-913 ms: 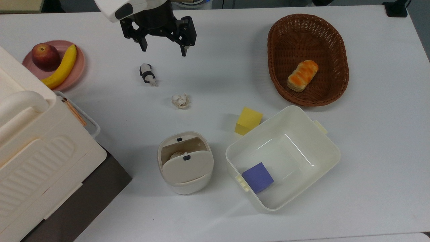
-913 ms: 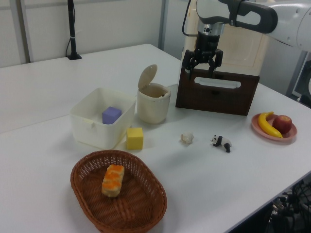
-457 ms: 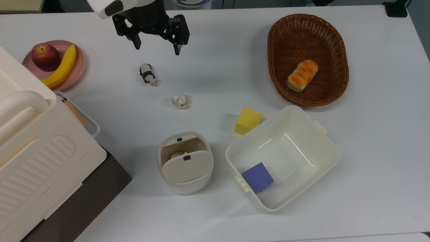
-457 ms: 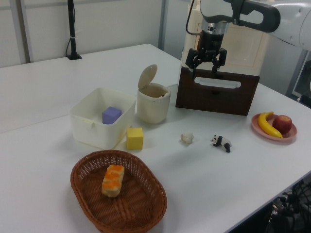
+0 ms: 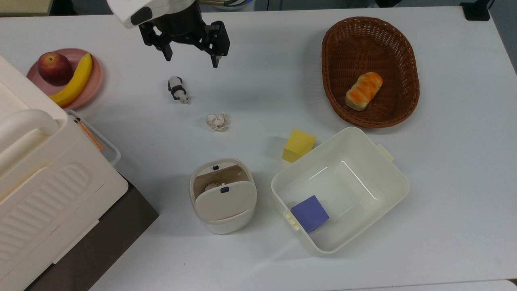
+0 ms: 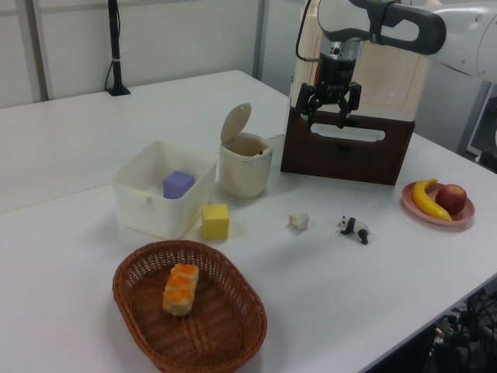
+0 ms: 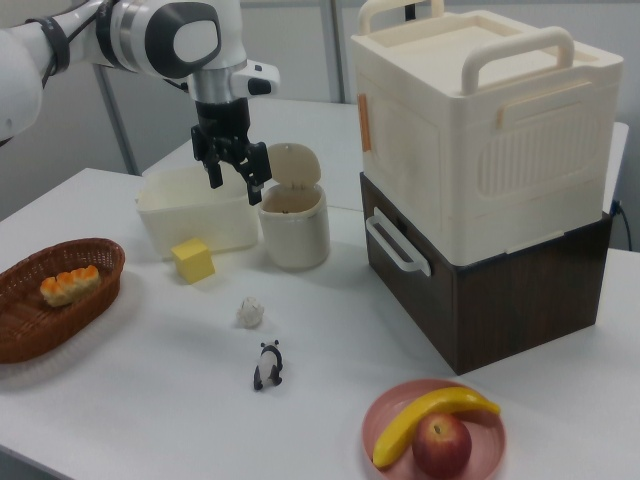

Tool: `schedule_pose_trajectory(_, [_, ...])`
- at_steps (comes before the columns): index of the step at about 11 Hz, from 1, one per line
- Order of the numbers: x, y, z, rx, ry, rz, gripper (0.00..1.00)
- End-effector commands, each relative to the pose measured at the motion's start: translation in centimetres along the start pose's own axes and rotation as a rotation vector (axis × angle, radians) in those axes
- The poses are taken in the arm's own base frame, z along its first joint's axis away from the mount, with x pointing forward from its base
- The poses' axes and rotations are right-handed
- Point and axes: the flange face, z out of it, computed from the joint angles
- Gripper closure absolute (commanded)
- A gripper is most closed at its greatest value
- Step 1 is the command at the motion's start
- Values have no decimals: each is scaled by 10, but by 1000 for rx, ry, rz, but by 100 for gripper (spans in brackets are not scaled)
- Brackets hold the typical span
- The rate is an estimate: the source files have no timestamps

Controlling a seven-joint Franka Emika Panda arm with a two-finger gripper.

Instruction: Grab it up and put it in the trash

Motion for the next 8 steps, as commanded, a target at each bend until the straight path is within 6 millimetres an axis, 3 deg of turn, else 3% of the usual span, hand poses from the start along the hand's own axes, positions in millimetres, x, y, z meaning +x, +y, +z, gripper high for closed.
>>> schedule_pose_trajectory(1, [-11, -1, -1, 3, -4, -4, 0])
schedule_pose_trajectory(8, [-11, -4, 6, 1, -15, -40, 0])
